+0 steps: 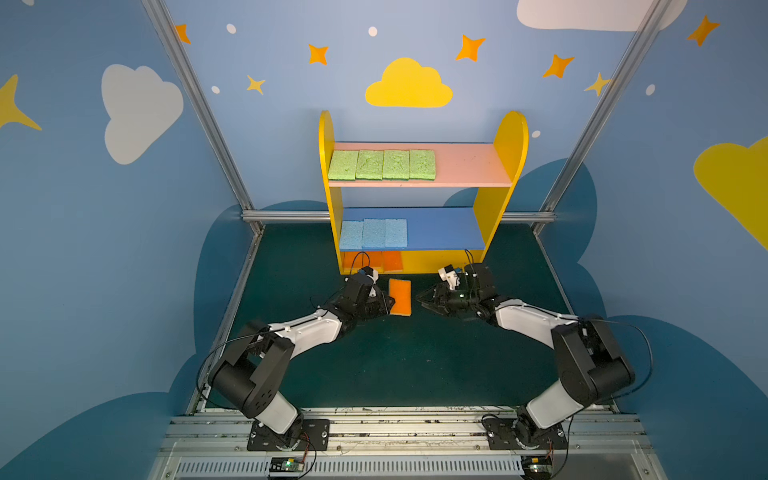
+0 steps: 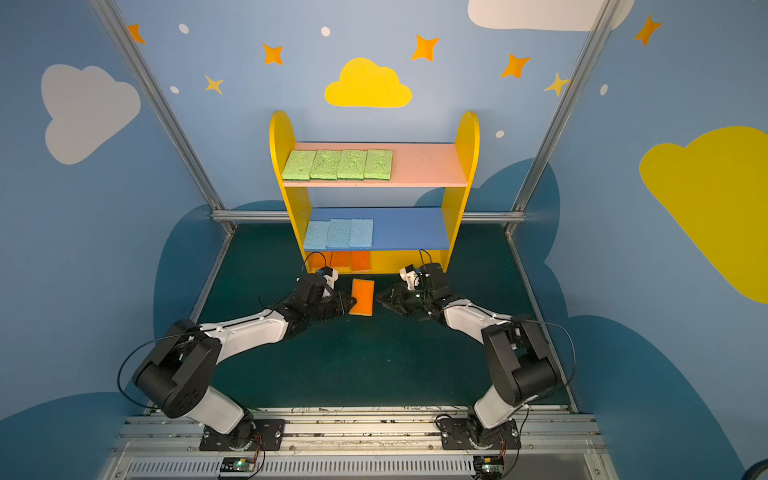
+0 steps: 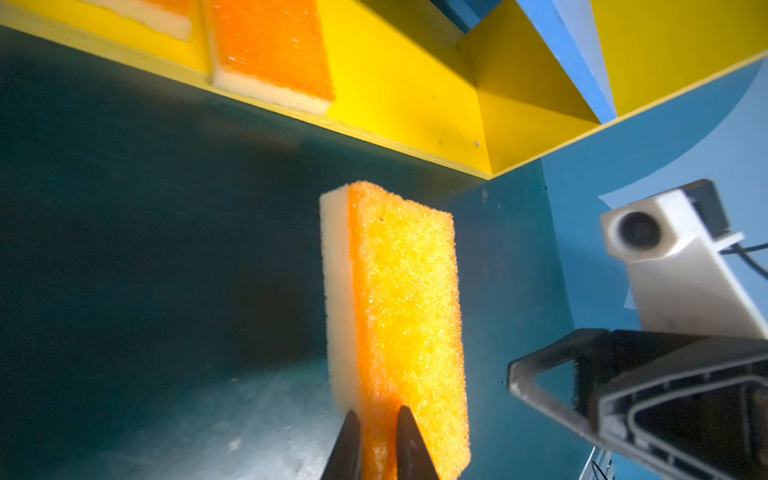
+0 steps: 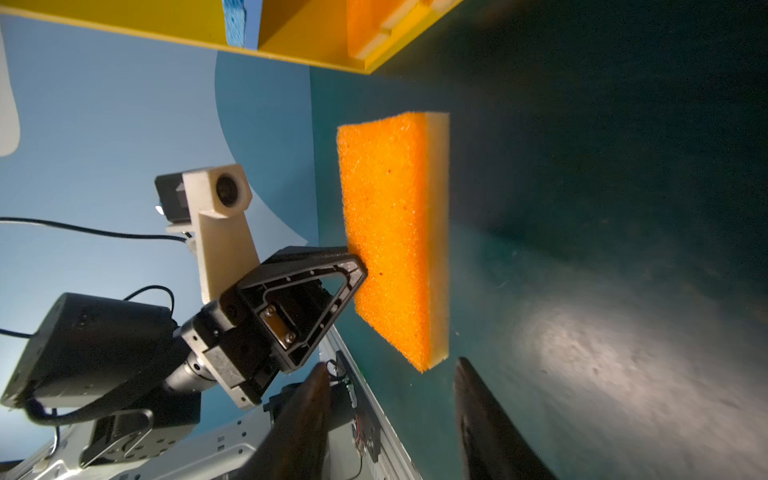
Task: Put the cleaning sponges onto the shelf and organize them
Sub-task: 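Grasp the loose orange sponge with the left gripper and lift it, then hand the orange sponge from the left gripper to the right gripper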
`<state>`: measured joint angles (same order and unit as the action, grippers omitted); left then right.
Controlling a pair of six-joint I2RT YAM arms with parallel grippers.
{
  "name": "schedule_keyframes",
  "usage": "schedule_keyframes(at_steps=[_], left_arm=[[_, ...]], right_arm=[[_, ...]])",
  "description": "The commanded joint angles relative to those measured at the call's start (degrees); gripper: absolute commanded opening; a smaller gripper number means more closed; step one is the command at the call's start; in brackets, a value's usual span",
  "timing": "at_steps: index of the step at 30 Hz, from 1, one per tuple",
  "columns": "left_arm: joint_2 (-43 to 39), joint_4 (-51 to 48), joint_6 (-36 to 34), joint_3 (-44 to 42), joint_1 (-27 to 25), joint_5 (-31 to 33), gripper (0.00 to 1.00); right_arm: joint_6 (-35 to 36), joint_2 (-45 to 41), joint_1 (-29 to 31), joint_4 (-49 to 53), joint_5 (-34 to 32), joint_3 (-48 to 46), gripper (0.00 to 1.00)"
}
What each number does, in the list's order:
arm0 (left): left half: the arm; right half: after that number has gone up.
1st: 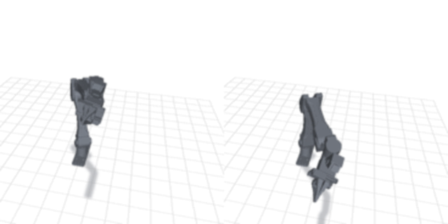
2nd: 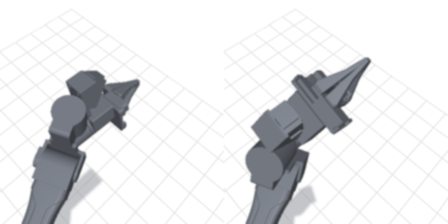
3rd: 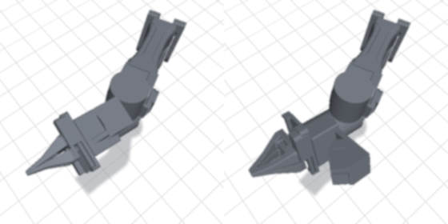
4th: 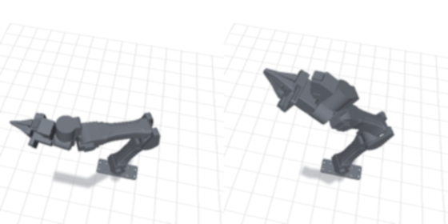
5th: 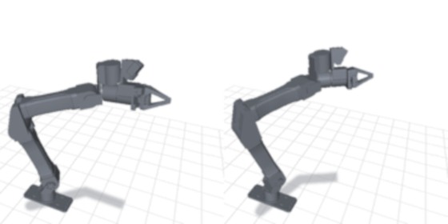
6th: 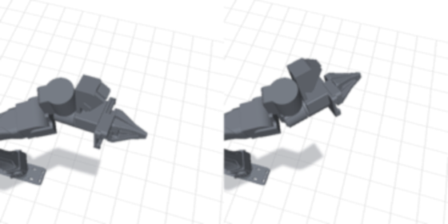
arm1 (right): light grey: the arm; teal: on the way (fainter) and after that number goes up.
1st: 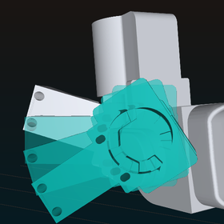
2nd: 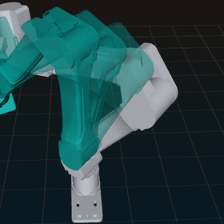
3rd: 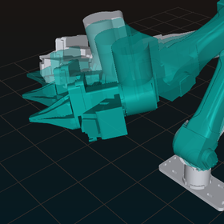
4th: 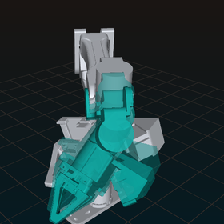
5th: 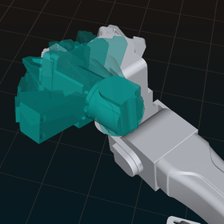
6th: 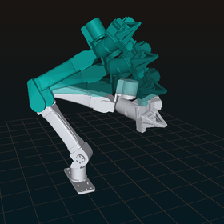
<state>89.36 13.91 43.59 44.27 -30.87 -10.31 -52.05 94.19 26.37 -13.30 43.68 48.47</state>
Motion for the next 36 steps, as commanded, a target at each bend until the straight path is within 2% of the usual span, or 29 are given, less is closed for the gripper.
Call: schedule_keyframes(at_steps=[1, 5, 9, 14, 20, 28, 29, 30, 31, 33, 35, 36], left_arm=[[-2.3, 2.1, 0.7, -0.8, 1.3, -2.2, 0.17], [-3.6, 3.8, 2.1, -2.2, 3.7, -5.6, 0.18], [-4.6, 4.3, 2.9, -2.8, 5.2, -7.0, 0.18], [-5.0, 4.8, 3.6, -3.0, 6.4, -8.2, 0.18], [-4.6, 5.4, 4.1, -3.1, 7.3, -8.9, 0.18], [-2.3, 7.4, 4.7, -2.6, 7.2, -10.0, 0.21], [-2.1, 7.7, 4.8, -2.7, 7.3, -10.2, 0.25], [-1.9, 7.7, 4.7, -2.7, 7.3, -10.4, 0.33], [-1.8, 7.6, 4.5, -2.6, 7.3, -10.6, 0.43], [-2.1, 6.1, 3.9, -2.5, 7.3, -10.4, 0.73], [-3.2, 4.2, 2.7, -2.6, 7.2, -9.6, 0.93], [-4.1, 3.3, 2.0, -2.8, 7.2, -9.0, 0.98]], right_arm=[[-2.1, 2.6, 1.7, -6.2, 2.1, 2.4, 0.51], [-4.7, 6.3, 2.6, -11.8, 4.4, 3.2, 0.56], [-7.6, 9.6, 3.0, -17.2, 6.6, 3.6, 0.57], [-11.9, 12.6, 3.1, -24.8, 8.3, 4.0, 0.44], [-13.1, 14.0, 3.1, -25.7, 9.2, 5.3, 0.36], [-14.6, 15.5, 2.8, -28.4, 9.7, 5.6, 0.09], [-14.7, 15.6, 2.8, -28.5, 9.7, 5.7, 0.07], [-14.7, 15.9, 2.6, -28.5, 9.6, 5.7, 0.06], [-14.8, 16.1, 2.5, -28.6, 9.5, 5.8, 0.05], [-15.3, 16.8, 2.0, -29.3, 9.6, 5.8, 0.04], [-15.9, 17.7, 1.4, -30.1, 9.8, 5.9, 0.03], [-16.2, 18.3, 1.0, -30.9, 10.0, 5.9, 0.03]])
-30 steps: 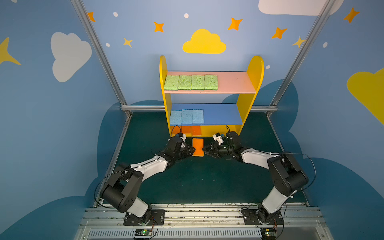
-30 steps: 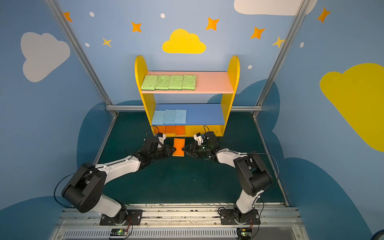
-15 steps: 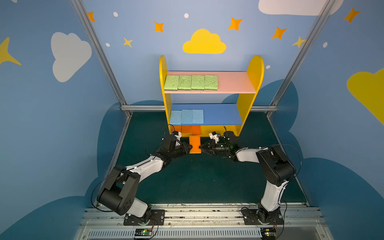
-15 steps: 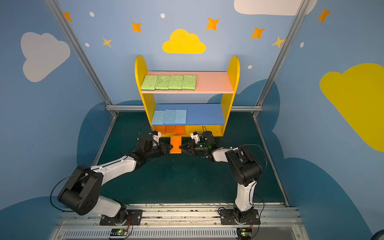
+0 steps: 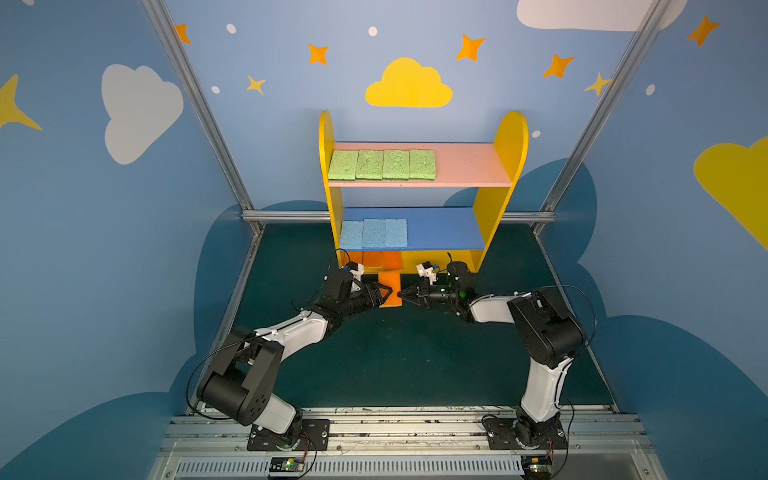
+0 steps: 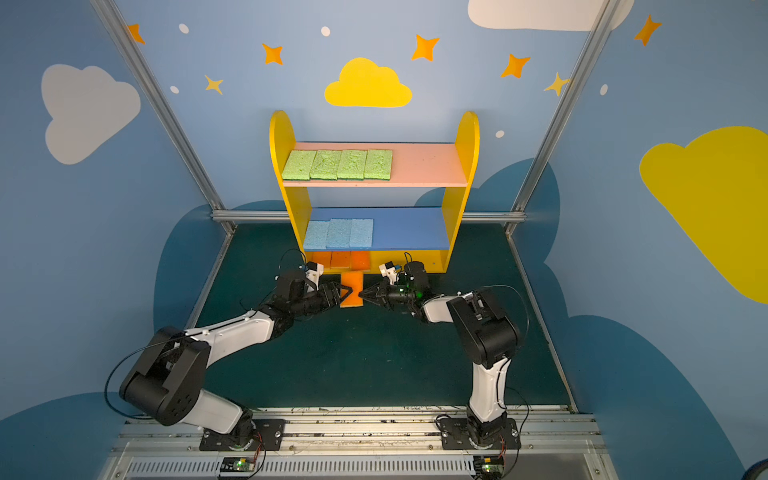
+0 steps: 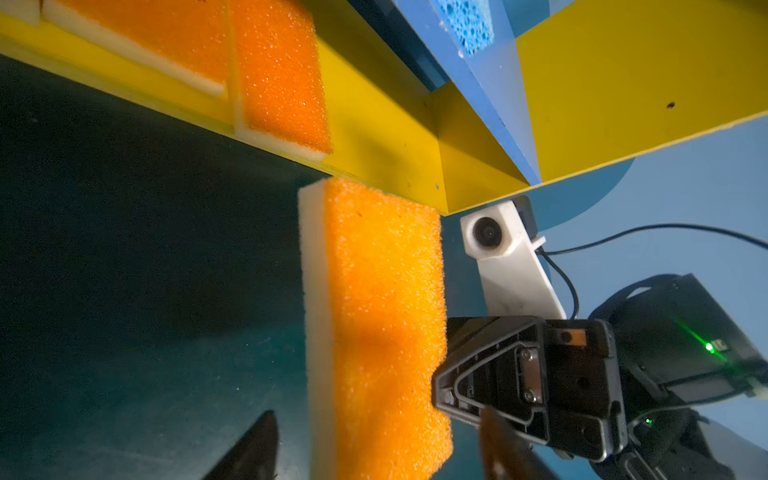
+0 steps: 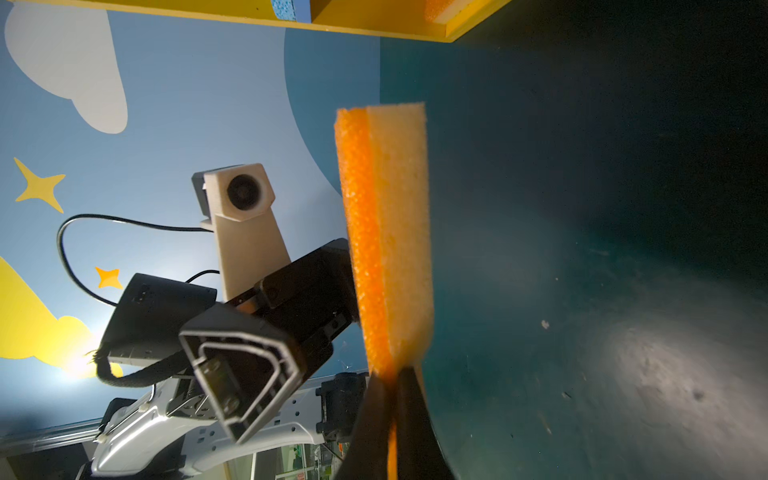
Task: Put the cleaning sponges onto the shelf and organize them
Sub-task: 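Hand the orange sponge from the left gripper to the right gripper, then carry the orange sponge with the right gripper to the shelf base while the left withdraws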
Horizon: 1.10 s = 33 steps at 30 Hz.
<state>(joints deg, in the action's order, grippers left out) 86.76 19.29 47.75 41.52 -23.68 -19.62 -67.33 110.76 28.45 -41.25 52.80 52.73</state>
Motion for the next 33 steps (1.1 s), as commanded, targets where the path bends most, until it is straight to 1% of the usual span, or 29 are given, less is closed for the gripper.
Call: schedule_keyframes(at_steps=[1, 9, 15, 16, 19, 24, 29, 33], left_arm=[[-2.3, -2.7, -2.6, -0.4, 0.1, 1.1, 0.99], [-7.5, -6.9, -5.1, -4.4, 0.1, 4.9, 0.99], [-10.2, -8.4, -6.2, -7.6, 0.1, 5.9, 0.99], [-10.6, -8.8, -6.4, -8.0, 0.1, 7.7, 1.0], [-12.1, -10.1, -7.1, -8.8, 0.1, 8.9, 1.0], [-13.8, -11.4, -8.3, -9.6, 0.1, 10.1, 0.99], [-13.7, -12.6, -8.4, -9.8, 0.2, 11.5, 0.99], [-13.8, -13.3, -8.4, -9.9, 0.1, 12.2, 0.99]], right_arm=[[-1.0, 2.3, -1.5, -3.4, 1.1, 1.7, 0.03], [-1.6, 7.1, -5.6, -4.8, 3.7, 4.1, 0.02], [-1.2, 11.5, -8.3, -1.8, 6.3, 9.3, 0.02], [-1.2, 12.1, -8.5, -1.5, 6.5, 10.1, 0.02], [-0.7, 13.6, -9.5, -0.3, 6.7, 12.5, 0.02], [2.8, 15.5, -10.5, 8.2, 7.1, 18.1, 0.02], [6.8, 17.5, -11.7, 16.4, 7.2, 23.3, 0.02], [8.1, 19.1, -13.0, 20.1, 7.6, 26.4, 0.02]])
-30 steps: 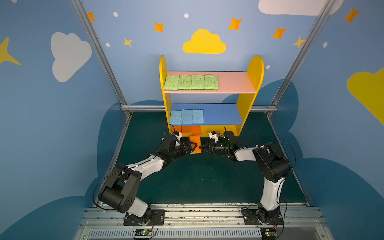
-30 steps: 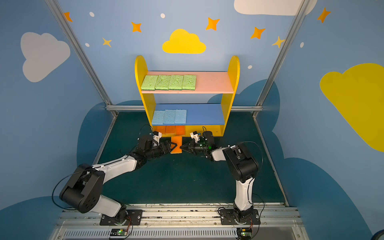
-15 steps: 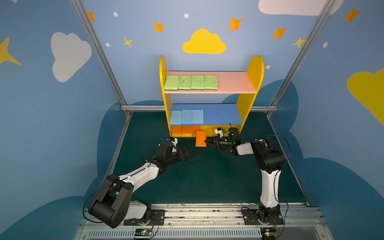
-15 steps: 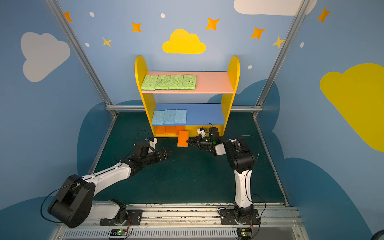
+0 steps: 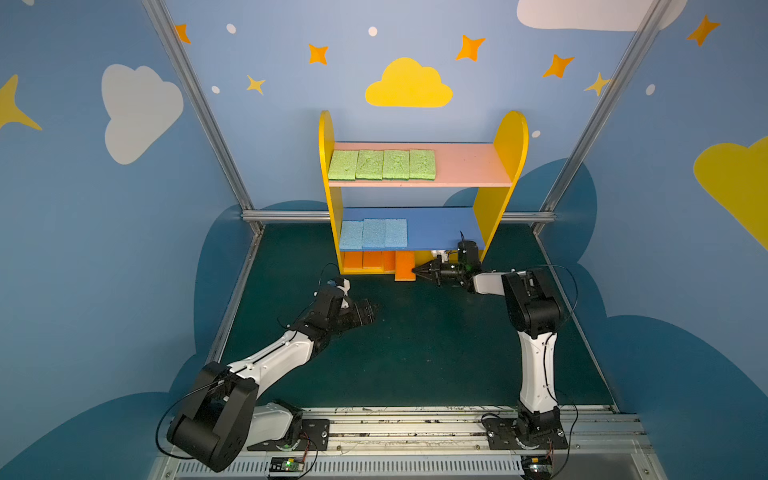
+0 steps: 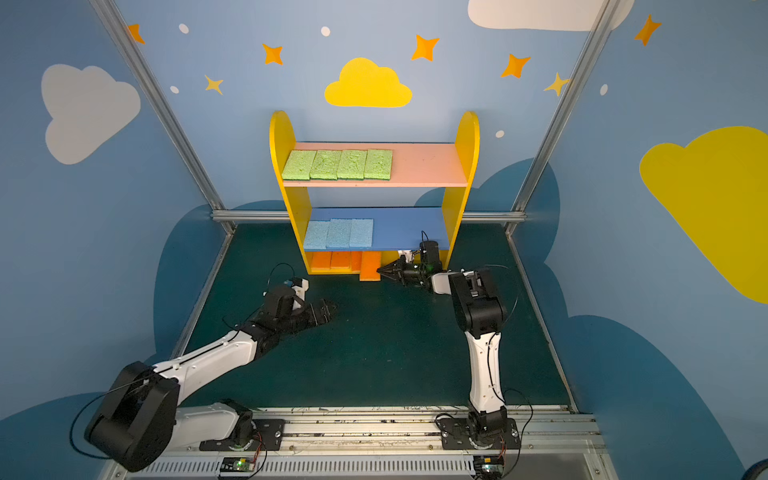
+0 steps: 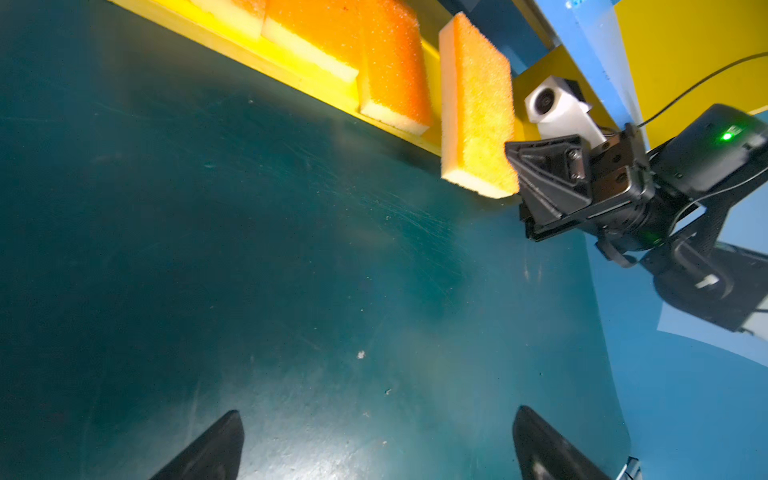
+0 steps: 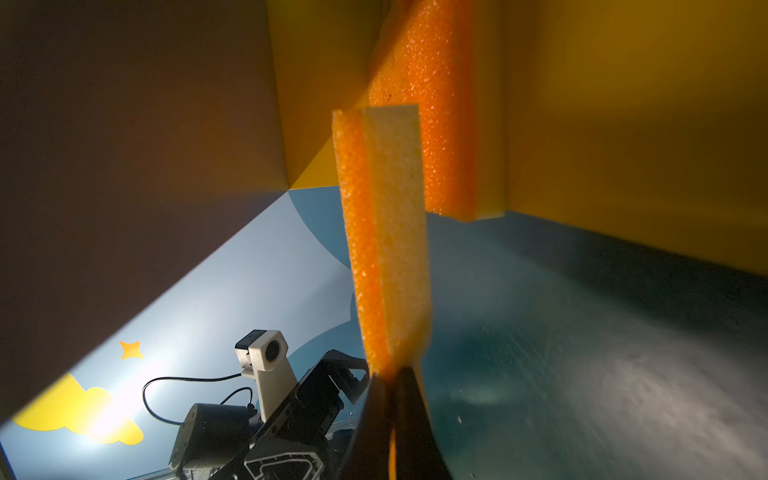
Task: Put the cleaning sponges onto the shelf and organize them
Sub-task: 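Carry the orange sponge with the right gripper to the shelf base while the left withdraws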
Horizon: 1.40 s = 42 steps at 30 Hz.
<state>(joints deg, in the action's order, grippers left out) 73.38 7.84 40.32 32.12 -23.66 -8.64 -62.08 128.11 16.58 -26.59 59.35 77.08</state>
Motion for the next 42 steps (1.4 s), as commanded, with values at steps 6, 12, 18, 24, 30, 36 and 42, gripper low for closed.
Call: schedule_keyframes(at_steps=[6, 12, 18, 24, 30, 36, 42], left_arm=[[0.2, -1.7, -1.1, -0.7, 0.2, 1.6, 0.99], [1.5, -1.0, -1.0, -0.7, 0.3, 1.3, 0.99], [2.3, -0.7, -0.9, -0.7, 0.3, 0.9, 1.0], [2.2, -0.9, -0.9, -0.7, 0.3, 0.8, 0.99], [2.6, -0.8, -0.8, -0.5, 0.3, 0.6, 0.99], [3.2, -0.6, -0.9, -0.1, 0.3, 0.2, 0.99], [3.4, -0.6, -0.9, 0.2, 0.3, -0.1, 0.99]], right_arm=[[7.5, 3.3, -2.7, 14.6, -0.1, 7.2, 0.02], [9.0, 5.1, -3.1, 17.4, -0.7, 10.2, 0.03], [9.2, 7.2, -3.6, 18.7, -1.4, 12.9, 0.03], [12.4, 8.7, -3.7, 24.0, -3.5, 16.5, 0.03], [12.4, 10.3, -3.3, 24.2, -3.9, 18.2, 0.04], [10.6, 11.9, -3.2, 21.2, -3.1, 18.2, 0.07], [10.1, 12.2, -3.6, 20.6, -3.9, 17.1, 0.09]])
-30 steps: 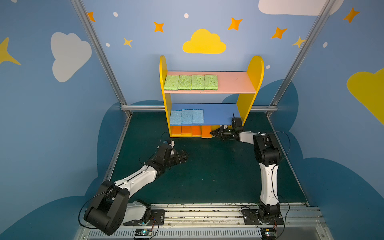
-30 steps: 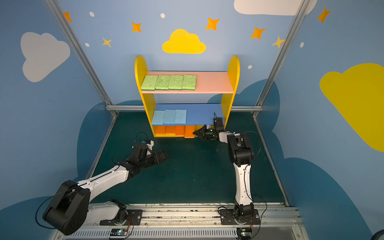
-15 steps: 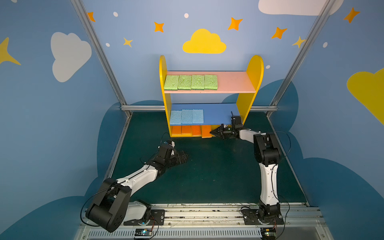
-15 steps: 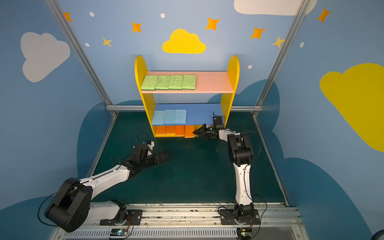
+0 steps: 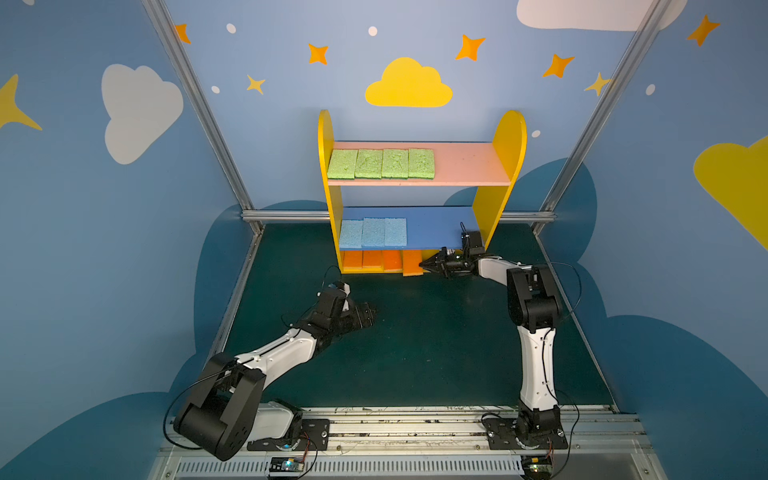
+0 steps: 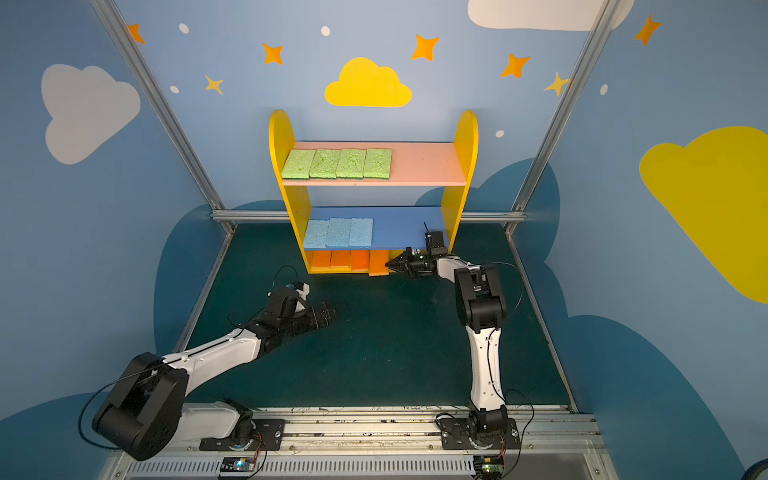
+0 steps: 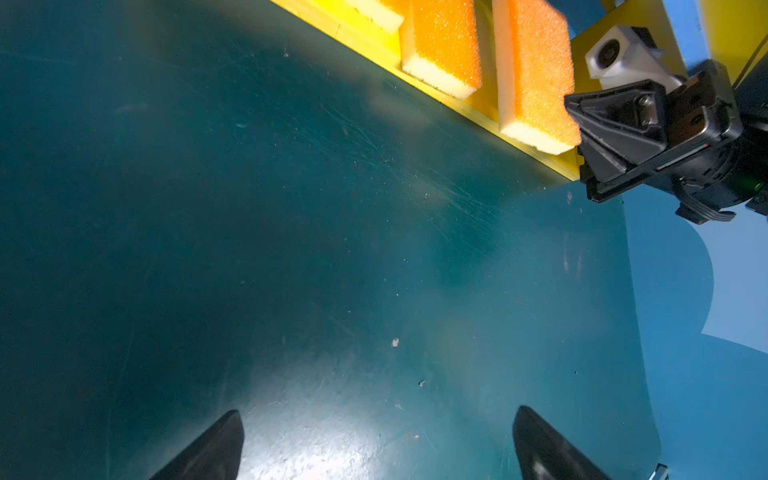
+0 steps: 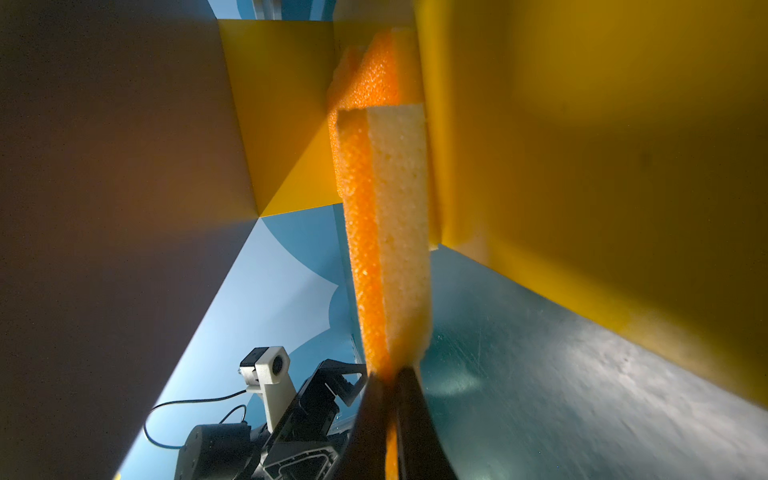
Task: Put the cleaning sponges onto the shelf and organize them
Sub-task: 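Carry the orange sponge with the right gripper to the shelf base while the left withdraws, then stand the orange sponge upright at the end of the row with the right gripper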
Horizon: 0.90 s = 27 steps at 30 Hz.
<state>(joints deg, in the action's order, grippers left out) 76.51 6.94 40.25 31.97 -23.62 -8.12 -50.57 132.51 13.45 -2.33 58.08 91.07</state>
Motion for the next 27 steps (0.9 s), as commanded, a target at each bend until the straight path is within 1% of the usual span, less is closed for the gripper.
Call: schedule_keyframes(at_steps=[1, 13, 21, 27], left_arm=[[0.3, 0.3, -0.8, 0.4, 0.2, -0.6, 1.0], [-0.2, -0.1, -1.7, 0.9, 0.2, -2.0, 1.0], [-4.3, -1.2, -1.3, -0.8, 0.3, -2.0, 0.99], [-7.2, -2.3, -1.0, -1.8, 0.3, -1.6, 1.0]], right_arm=[[-1.5, 7.6, -0.6, -3.8, -2.9, 2.6, 0.09], [-2.3, 3.8, -1.2, -8.2, -2.9, -4.8, 0.08], [-1.1, -1.0, -1.9, -8.6, -3.1, -9.7, 0.07], [0.0, -2.1, -2.6, -7.0, -3.6, -9.3, 0.06]])
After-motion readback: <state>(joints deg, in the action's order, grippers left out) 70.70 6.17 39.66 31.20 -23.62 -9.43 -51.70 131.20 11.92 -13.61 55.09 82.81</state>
